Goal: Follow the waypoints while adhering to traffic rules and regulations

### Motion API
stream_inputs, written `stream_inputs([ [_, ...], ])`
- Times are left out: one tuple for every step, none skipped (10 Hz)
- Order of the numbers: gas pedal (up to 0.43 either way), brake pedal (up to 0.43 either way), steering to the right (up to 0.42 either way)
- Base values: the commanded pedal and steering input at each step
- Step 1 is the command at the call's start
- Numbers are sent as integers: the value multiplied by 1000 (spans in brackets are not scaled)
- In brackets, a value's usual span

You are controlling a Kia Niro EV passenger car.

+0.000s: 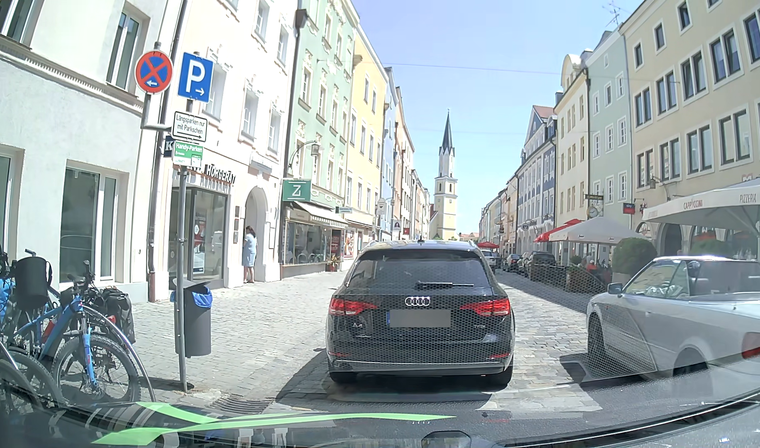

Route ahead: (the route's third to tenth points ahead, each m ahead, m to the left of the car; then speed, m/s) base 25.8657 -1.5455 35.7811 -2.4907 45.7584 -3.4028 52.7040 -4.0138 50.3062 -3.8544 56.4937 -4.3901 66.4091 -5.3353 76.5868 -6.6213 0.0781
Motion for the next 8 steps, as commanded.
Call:
stream_inputs([
  [0,0,965],
  [0,0,976],
  [0,0,975],
  [0,0,975],
  [0,0,974],
  [0,0,974],
  [20,0,975],
  [28,0,976],
])
